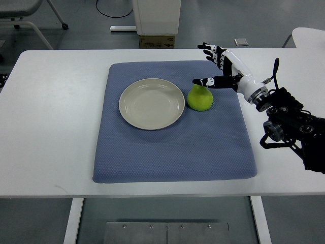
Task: Place pear on plate with right hand
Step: 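Reach the right hand toward the green pear and wrap fingers around it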
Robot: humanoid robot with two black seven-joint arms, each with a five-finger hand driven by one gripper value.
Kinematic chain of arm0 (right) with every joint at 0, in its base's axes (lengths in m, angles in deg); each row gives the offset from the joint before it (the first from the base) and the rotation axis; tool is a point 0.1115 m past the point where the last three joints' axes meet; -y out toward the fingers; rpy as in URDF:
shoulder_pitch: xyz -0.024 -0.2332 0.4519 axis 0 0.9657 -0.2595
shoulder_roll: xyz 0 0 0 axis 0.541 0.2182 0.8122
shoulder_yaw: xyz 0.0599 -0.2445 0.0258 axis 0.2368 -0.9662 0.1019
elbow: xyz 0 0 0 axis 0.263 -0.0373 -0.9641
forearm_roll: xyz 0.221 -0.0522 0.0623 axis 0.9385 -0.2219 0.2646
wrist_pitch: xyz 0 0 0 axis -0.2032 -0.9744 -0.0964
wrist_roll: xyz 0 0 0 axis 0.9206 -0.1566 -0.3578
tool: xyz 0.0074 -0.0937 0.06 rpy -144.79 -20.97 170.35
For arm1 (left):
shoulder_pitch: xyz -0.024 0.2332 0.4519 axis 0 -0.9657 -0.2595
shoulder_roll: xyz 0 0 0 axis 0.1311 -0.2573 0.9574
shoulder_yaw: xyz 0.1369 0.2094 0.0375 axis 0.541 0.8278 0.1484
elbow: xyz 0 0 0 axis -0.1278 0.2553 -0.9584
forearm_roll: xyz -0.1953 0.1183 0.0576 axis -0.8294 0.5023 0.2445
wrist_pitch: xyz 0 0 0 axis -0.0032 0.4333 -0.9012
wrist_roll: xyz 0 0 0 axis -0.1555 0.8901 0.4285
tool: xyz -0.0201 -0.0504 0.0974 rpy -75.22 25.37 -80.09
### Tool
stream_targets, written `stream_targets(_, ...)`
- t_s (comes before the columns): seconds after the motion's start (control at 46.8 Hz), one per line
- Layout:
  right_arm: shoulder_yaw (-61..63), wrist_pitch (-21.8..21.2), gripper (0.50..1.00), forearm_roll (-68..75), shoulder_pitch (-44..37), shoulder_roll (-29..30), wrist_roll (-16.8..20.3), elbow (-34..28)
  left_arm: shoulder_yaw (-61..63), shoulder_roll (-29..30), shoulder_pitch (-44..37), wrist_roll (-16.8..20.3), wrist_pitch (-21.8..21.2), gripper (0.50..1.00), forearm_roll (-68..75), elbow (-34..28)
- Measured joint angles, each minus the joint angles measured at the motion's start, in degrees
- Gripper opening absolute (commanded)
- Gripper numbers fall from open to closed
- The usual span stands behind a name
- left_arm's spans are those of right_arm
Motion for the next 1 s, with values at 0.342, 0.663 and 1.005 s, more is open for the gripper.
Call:
stream_targets(0.342,-8.9,6.3,0.995,-0.1,-0.6,1.1,-0.3,0.5,0.0,0.0,0.0,0.0,0.0,1.0,0.0,0.0)
stream_targets(0.663,-14.4,9.2,0.987,-0.2,-0.3,2.4,-0.3,3.3,0.0,0.0,0.0,0.0,0.0,1.0,0.0,0.0)
stream_targets(1.005,-15.7,10.6,0.941,-0.1,0.1,3.4,-0.3,4.7,0.0,0.0,0.0,0.0,0.0,1.0,0.0,0.0)
